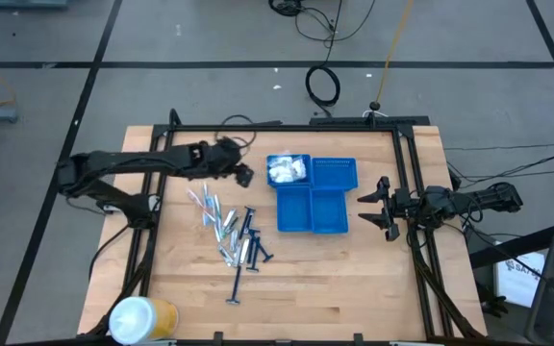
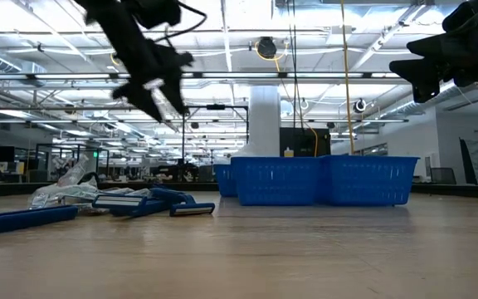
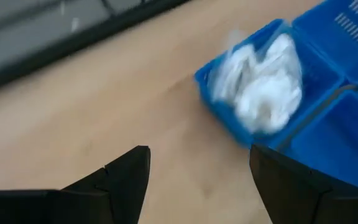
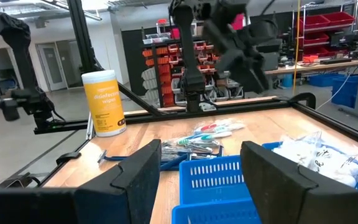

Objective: Pick & Place Travel size toiletries
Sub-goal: Put the orange toothbrush into the top right blue basket

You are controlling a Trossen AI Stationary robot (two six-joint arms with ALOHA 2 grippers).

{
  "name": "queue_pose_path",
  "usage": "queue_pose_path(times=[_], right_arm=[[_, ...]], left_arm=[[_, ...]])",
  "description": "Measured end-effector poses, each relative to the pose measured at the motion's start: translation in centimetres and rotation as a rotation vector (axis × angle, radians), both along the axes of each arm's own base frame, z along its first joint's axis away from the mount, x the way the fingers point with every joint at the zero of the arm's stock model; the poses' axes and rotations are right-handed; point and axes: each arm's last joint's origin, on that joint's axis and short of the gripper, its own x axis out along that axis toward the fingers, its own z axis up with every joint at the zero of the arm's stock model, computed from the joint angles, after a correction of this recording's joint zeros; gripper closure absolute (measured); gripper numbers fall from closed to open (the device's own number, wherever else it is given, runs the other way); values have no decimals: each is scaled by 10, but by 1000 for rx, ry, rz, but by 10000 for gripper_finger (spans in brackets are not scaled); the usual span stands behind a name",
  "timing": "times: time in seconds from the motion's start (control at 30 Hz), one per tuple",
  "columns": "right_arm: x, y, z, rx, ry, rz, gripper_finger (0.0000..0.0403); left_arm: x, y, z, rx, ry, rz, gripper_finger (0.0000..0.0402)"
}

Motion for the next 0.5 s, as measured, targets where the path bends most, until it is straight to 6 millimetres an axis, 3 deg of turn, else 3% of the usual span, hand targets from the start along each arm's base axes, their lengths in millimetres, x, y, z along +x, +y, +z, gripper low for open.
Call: queue_pose_path(times=[0.13,0.3,0.5], right_arm=[[0,0,0,0,0,0,195],[0,0,0,0,0,0,195],[0,0,0,0,0,0,195]], left_arm=[[-27,-24,-1,-110,158,110,131],[-56,-51,-14,-191,377,372,131],[-76,-71,-38,-208,416,624,131]])
